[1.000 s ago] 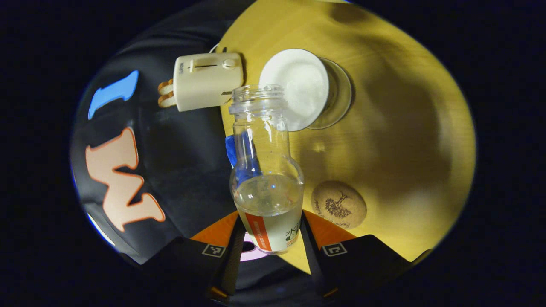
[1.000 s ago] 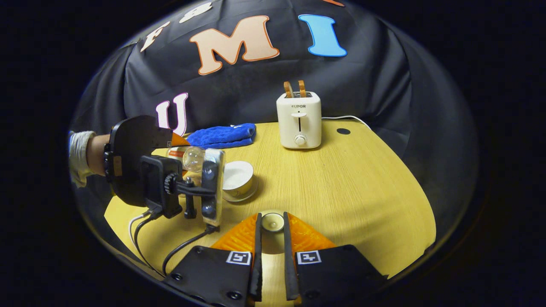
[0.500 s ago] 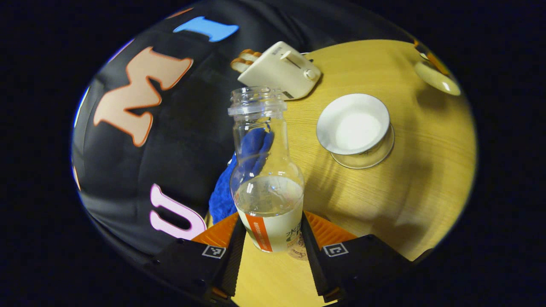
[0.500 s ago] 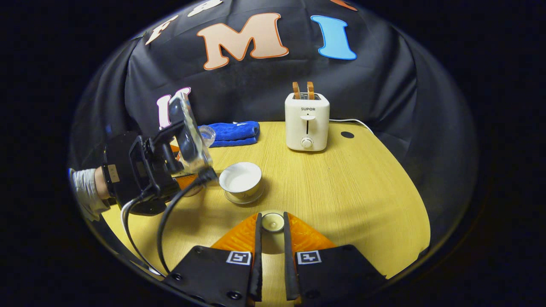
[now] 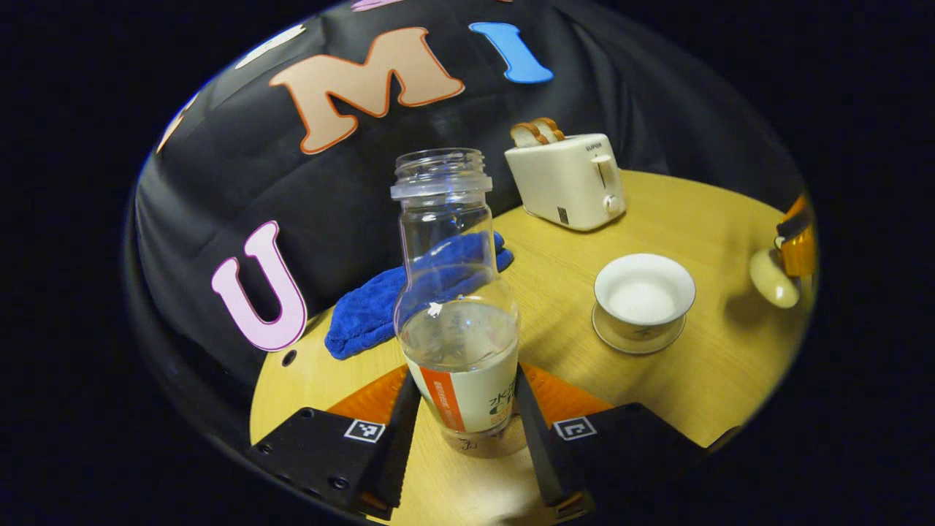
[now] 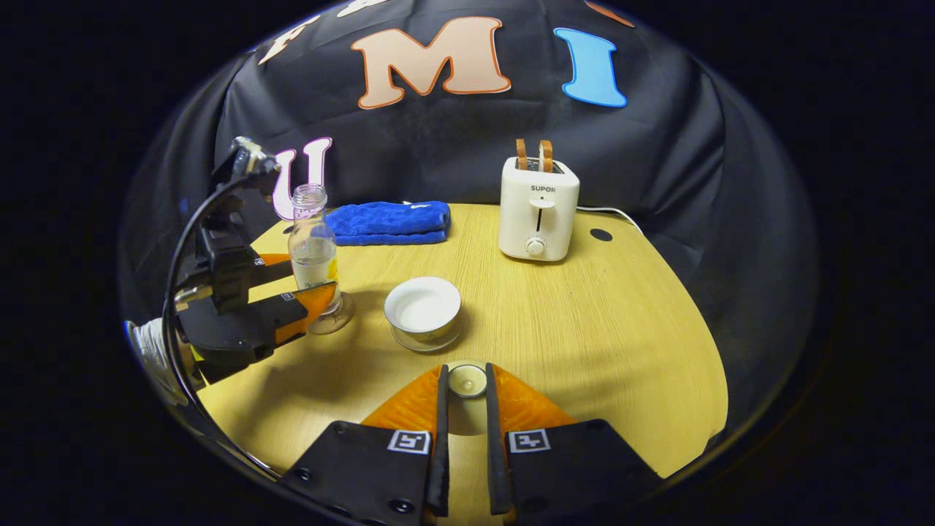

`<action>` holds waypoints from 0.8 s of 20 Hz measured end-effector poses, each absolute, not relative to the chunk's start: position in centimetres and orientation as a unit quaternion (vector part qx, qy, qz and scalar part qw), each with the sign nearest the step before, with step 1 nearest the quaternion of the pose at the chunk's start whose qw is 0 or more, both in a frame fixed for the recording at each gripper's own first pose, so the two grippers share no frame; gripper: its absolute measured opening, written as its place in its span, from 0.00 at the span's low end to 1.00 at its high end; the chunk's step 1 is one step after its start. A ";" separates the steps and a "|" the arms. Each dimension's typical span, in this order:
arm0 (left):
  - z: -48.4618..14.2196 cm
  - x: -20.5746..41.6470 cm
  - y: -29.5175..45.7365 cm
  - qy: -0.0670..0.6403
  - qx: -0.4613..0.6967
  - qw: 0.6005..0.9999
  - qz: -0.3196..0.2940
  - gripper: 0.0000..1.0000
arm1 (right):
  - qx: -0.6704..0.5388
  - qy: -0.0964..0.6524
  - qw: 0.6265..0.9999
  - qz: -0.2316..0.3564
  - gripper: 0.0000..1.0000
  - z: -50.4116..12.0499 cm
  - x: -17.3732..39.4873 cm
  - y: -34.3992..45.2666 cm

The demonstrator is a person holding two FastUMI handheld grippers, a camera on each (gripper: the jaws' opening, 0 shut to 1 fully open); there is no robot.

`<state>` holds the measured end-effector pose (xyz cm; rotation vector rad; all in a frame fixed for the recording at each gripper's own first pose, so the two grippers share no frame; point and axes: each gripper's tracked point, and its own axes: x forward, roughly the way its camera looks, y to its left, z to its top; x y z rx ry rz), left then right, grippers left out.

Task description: Open the teacup lid with one hand, grasp the water bottle and pour water into the teacup with the other hand; after pouring, place the water bottle on the coaster and then close the teacup lid.

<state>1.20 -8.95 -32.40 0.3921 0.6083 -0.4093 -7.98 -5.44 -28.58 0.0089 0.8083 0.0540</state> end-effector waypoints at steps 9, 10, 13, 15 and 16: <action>-33.5 0.1 -7.9 0.306 0.072 0.934 -0.171 0.70 | -0.004 0.386 0.921 0.046 0.24 -27.7 -5.3 -3.0; -33.4 0.0 -7.8 0.305 0.068 0.934 -0.172 0.71 | -0.002 0.383 0.922 0.046 0.22 -27.6 -4.9 -2.9; -33.4 -0.1 -7.8 0.306 0.068 0.933 -0.178 0.72 | 0.014 0.379 0.924 0.045 0.24 -27.2 -3.8 -2.3; -33.4 -0.2 -7.7 0.307 0.069 0.932 -0.179 0.73 | 0.014 0.376 0.925 0.046 0.24 -27.3 -3.0 -2.1; -33.3 -0.3 -7.7 0.309 0.069 0.931 -0.180 0.74 | 0.015 0.374 0.926 0.048 0.25 -27.3 -2.7 -2.0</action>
